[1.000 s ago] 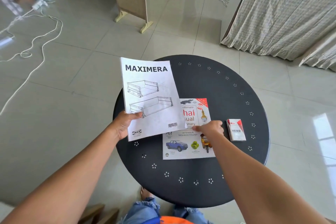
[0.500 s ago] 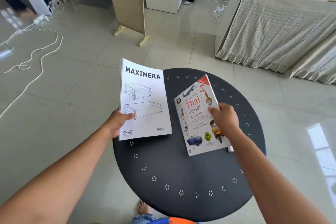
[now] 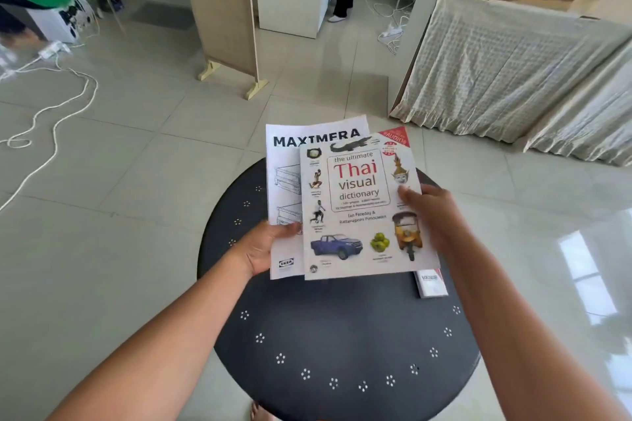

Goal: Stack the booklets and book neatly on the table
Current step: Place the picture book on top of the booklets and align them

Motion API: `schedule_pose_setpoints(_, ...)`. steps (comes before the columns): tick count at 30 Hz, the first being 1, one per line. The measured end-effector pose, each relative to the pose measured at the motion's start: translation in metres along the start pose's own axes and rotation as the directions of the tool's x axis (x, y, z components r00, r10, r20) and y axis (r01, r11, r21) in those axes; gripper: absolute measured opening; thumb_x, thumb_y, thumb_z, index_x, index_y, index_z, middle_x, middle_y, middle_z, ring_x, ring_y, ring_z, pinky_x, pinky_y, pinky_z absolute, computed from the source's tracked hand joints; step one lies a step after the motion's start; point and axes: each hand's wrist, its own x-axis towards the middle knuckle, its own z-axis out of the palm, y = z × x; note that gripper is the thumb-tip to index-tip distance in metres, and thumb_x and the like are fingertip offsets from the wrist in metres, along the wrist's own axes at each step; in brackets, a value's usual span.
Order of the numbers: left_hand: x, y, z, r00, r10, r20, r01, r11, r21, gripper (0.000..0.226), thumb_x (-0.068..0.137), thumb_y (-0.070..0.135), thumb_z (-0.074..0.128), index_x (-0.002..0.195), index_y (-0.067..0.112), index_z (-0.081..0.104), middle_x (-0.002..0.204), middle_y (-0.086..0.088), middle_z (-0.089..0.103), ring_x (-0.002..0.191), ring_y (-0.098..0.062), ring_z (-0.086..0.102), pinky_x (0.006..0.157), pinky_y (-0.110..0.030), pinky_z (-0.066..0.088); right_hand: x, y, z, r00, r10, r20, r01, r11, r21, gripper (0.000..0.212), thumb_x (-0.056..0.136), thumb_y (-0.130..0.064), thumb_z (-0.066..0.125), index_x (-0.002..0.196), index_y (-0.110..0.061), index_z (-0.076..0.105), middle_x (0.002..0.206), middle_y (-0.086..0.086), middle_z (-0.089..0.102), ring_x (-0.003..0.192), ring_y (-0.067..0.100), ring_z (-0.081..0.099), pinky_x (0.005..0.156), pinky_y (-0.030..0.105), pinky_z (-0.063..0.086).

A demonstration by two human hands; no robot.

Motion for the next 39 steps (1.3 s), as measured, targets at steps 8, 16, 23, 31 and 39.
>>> schedule_pose_setpoints(8,0.001,0.011,0.030,0.999,0.002,0.050,-0.011,0.981,0.192,0.036,0.094,0.022,0.049,0.124,0.007,0.063,0.122,-0.018,0.068,0.111,-0.035,0.065,0.085,-0.044,0.055,0.004,0.028,0.015,0.985,0.133,0.113,-0.152,0.973,0.173,0.027,0.094,-0.019,0.064,0.113,0.001,0.065,0.099,0.020,0.077,0.086,0.038,0.075,0.073,0.049,0.062)
schedule_pose_setpoints(16,-0.001,0.013,0.022,0.999,-0.034,0.000,0.033,0.967,0.251,0.041,0.092,0.026,0.049,0.125,0.005,0.063,0.125,-0.021,0.065,0.113,-0.039,0.063,0.094,-0.049,0.051,0.011,0.053,0.027,0.962,0.158,0.221,-0.219,0.933,0.285,0.031,0.088,-0.017,0.070,0.114,-0.002,0.063,0.109,0.023,0.074,0.095,0.042,0.071,0.086,0.059,0.056)
schedule_pose_setpoints(23,0.009,0.011,0.012,0.979,-0.019,-0.205,0.025,0.999,0.026,0.064,0.090,0.063,0.041,0.130,0.017,0.060,0.122,-0.020,0.067,0.109,-0.040,0.065,0.092,-0.059,0.050,0.020,0.068,0.047,0.986,0.130,0.108,-0.147,0.973,0.176,0.029,0.089,-0.017,0.071,0.113,-0.005,0.061,0.101,0.016,0.077,0.088,0.036,0.075,0.081,0.057,0.059)
schedule_pose_setpoints(31,-0.002,0.000,0.020,0.875,-0.241,-0.420,0.383,0.875,0.295,0.012,0.095,0.016,0.056,0.098,0.008,0.064,0.073,-0.007,0.076,0.065,-0.022,0.073,0.050,-0.036,0.056,0.023,0.073,0.046,0.873,0.475,0.113,-0.435,0.862,-0.261,0.019,0.088,-0.017,0.073,0.091,0.001,0.067,0.084,0.013,0.077,0.069,0.028,0.073,0.065,0.040,0.061)
schedule_pose_setpoints(39,0.004,0.008,0.021,0.907,0.019,-0.421,0.114,0.951,0.288,0.042,0.091,0.005,0.058,0.126,0.022,0.042,0.104,-0.010,0.067,0.085,-0.027,0.068,0.058,-0.041,0.056,0.025,0.081,0.048,0.941,0.332,0.057,-0.333,0.943,-0.005,0.023,0.092,-0.004,0.063,0.113,-0.005,0.053,0.101,0.016,0.073,0.085,0.034,0.074,0.072,0.052,0.061)
